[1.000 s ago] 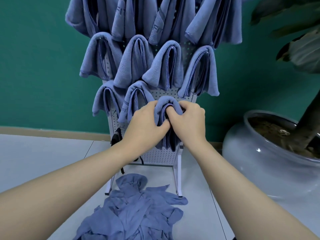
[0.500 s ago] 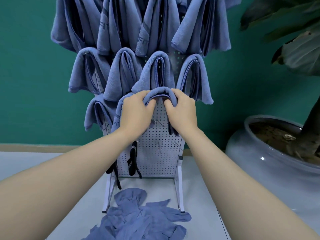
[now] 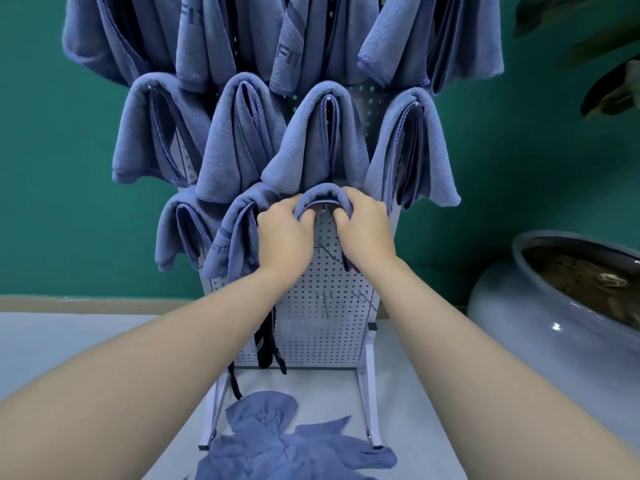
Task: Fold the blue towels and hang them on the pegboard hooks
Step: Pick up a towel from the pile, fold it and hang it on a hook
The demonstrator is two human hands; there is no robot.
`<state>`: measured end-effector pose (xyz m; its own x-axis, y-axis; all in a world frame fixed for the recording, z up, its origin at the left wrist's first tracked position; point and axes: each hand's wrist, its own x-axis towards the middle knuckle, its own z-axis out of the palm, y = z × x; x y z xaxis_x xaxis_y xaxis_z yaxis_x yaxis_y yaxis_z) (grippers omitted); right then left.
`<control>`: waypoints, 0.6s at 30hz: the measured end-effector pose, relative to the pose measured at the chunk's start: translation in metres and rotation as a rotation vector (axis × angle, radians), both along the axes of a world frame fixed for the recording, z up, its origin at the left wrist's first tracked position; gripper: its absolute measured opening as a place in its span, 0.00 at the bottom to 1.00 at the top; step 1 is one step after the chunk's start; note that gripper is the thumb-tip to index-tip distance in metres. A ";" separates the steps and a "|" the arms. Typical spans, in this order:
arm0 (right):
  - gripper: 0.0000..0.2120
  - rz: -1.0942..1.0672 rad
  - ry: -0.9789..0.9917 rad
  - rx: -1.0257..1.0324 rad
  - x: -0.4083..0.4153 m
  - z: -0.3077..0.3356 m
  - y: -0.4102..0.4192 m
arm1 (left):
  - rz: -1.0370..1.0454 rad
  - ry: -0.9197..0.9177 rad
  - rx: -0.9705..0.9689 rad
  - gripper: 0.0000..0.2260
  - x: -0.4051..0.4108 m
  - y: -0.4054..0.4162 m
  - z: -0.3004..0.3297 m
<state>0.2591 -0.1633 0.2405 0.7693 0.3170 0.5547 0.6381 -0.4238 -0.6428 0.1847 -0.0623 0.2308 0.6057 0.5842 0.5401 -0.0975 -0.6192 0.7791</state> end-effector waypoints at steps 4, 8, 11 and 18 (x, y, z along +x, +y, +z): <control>0.12 -0.017 -0.072 -0.078 0.014 -0.009 -0.001 | -0.048 -0.004 0.009 0.11 0.011 0.003 -0.016; 0.15 0.047 -0.039 0.004 0.016 -0.024 -0.001 | -0.077 0.061 -0.003 0.11 0.019 0.008 -0.045; 0.16 0.091 -0.010 0.054 0.014 -0.035 -0.004 | -0.075 0.109 -0.024 0.14 0.018 0.008 -0.062; 0.19 0.092 0.200 0.041 0.001 -0.037 -0.005 | -0.057 0.146 -0.035 0.13 0.009 0.004 -0.071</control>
<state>0.2602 -0.1687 0.2031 0.8341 0.3714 0.4079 0.5311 -0.3407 -0.7758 0.1933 -0.0579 0.1596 0.7090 0.5637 0.4238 -0.0154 -0.5884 0.8084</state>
